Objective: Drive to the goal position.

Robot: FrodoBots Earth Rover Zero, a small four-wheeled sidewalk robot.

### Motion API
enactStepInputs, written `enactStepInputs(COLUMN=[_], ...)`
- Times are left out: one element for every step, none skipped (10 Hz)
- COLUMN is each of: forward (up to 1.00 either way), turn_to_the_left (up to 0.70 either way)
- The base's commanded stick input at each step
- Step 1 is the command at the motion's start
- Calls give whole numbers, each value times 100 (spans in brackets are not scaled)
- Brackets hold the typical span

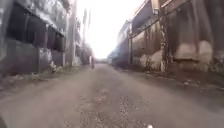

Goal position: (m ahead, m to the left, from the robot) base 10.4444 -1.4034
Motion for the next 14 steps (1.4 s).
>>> enactStepInputs(forward=[100,100,100,100,100,100,100,100,100,100,100,100,100,100], turn_to_the_left=[0,13,24,9,0,0,0,0,0,0,0,0,0,0])
